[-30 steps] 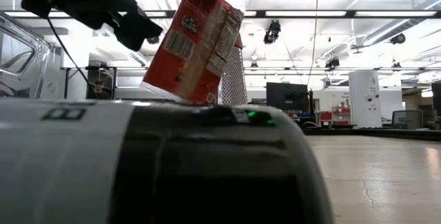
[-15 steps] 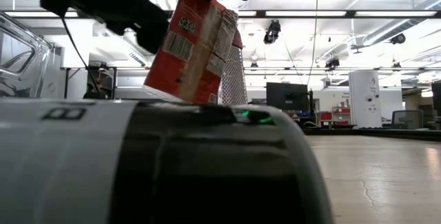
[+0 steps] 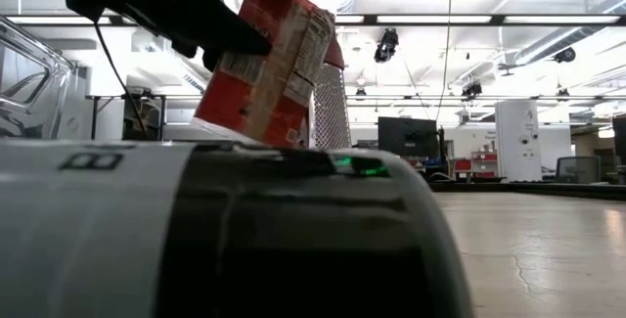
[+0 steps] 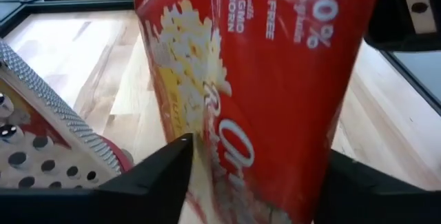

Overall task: Pick & Place Food Item
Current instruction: Put the popcorn bag into the blue bin

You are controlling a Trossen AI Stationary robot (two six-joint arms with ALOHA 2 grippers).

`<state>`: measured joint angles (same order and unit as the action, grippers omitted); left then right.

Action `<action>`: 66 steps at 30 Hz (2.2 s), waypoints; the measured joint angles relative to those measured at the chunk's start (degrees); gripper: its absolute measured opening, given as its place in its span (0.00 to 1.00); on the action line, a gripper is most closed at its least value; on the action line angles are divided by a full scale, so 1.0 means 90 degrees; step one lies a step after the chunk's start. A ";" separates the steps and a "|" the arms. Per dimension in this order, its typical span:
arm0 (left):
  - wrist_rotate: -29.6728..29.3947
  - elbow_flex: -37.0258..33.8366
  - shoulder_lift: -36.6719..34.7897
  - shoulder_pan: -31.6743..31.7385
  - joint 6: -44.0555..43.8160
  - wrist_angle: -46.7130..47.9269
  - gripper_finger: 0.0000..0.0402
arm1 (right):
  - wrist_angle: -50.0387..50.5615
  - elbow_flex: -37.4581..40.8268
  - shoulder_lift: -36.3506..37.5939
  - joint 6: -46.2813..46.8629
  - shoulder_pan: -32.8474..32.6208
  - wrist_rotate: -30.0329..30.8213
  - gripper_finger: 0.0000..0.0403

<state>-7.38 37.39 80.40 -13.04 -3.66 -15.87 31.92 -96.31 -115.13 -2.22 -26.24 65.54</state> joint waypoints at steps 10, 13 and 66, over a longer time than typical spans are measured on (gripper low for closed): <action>-0.0023 -0.0012 -0.0082 0.0000 0.0212 0.0220 0.08 | -0.0107 0.0000 0.0000 -0.0086 0.0001 -0.0168 0.02; -0.0024 -0.0012 -0.0085 0.0000 0.0248 0.0215 0.05 | -0.0109 0.0000 0.0000 -0.0111 0.0000 -0.0168 0.02; -0.2230 -0.0017 -0.2856 0.0030 0.0399 0.3173 0.04 | 0.0252 0.0739 0.0699 0.1667 -0.0899 -0.2010 0.44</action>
<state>-27.44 37.23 54.70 -12.77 -0.07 12.69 34.19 -89.66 -108.84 12.78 -34.33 47.44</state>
